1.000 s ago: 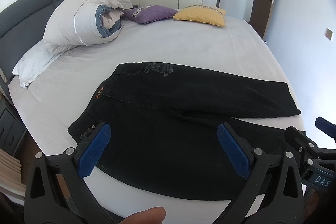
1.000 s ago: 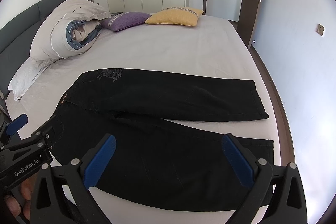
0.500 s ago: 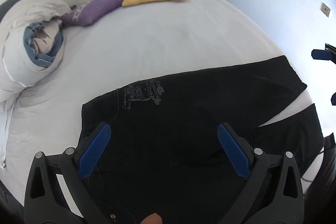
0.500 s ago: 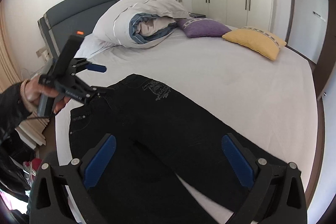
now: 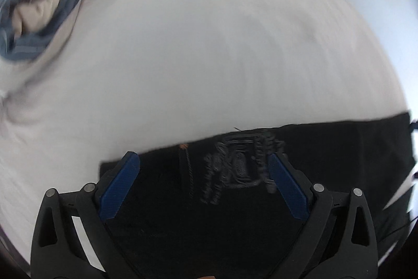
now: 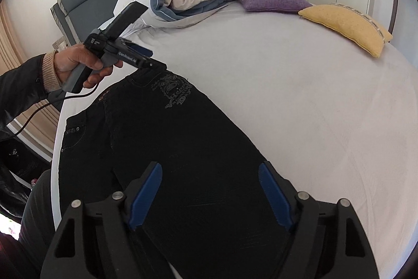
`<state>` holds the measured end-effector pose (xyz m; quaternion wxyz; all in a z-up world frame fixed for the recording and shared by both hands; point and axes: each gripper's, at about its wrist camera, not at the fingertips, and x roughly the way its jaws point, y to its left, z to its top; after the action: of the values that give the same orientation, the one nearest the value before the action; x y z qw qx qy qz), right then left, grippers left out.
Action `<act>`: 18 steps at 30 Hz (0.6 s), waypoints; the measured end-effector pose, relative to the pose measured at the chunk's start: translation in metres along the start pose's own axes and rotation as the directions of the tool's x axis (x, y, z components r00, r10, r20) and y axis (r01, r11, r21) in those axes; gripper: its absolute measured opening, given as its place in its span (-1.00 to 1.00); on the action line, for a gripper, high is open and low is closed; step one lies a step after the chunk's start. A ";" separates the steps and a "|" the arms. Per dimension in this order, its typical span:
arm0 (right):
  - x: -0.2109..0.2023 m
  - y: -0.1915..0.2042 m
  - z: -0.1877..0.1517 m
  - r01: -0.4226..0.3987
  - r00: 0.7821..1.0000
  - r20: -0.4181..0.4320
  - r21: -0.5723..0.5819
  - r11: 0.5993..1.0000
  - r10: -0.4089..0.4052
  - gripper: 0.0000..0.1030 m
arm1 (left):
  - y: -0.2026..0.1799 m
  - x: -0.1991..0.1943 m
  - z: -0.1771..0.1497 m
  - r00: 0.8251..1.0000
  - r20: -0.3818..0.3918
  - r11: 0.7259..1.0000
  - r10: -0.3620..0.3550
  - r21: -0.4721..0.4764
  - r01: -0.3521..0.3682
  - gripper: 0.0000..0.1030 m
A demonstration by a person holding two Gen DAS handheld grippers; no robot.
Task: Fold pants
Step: 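Move both grippers to the jeans waistband and grasp it with each gripper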
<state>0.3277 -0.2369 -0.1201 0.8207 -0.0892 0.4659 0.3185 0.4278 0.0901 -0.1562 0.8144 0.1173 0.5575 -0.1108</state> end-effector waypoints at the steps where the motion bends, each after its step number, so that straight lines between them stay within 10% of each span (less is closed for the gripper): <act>1: 0.002 -0.003 0.004 -0.012 1.000 -0.007 -0.003 1.000 0.012 0.45 | -0.004 0.010 0.004 1.000 -0.019 0.998 0.023 0.063 -0.022 0.80; 6: 0.012 -0.005 0.013 -0.057 0.998 -0.026 -0.031 0.998 0.056 0.35 | -0.005 0.048 0.012 0.991 -0.132 0.979 0.004 0.201 0.023 0.44; 18: 0.032 -0.020 0.006 -0.093 0.991 -0.096 -0.014 0.996 0.091 0.20 | 0.015 0.081 0.019 0.976 -0.213 0.947 -0.035 0.305 0.101 0.48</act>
<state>0.3555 -0.2355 -0.1466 0.7811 -0.0904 0.5051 0.3557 0.4779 0.0938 -0.2237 0.7191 0.2369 0.6175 -0.2134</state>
